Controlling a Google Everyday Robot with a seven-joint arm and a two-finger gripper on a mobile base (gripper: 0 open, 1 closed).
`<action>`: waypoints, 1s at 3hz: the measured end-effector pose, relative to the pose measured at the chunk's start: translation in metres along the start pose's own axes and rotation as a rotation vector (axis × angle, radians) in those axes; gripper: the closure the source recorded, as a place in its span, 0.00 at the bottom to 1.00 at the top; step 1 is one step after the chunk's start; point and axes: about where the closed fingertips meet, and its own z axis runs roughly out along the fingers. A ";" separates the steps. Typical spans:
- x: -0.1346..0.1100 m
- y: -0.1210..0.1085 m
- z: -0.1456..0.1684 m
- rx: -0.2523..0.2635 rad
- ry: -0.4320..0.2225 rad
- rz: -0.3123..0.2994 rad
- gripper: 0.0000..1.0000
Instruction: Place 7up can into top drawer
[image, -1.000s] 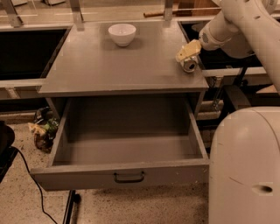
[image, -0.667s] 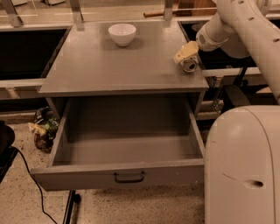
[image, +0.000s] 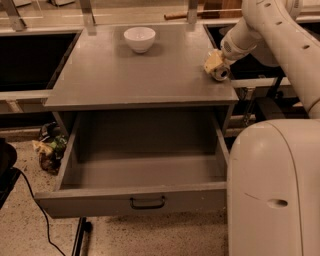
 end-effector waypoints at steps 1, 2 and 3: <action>-0.001 0.003 0.001 0.000 0.016 -0.016 0.66; -0.012 0.004 -0.017 0.016 -0.017 -0.050 0.89; -0.032 0.013 -0.053 0.006 -0.119 -0.118 1.00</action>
Offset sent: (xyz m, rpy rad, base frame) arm -0.0111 0.0057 0.0562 -0.0474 -0.1004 0.0554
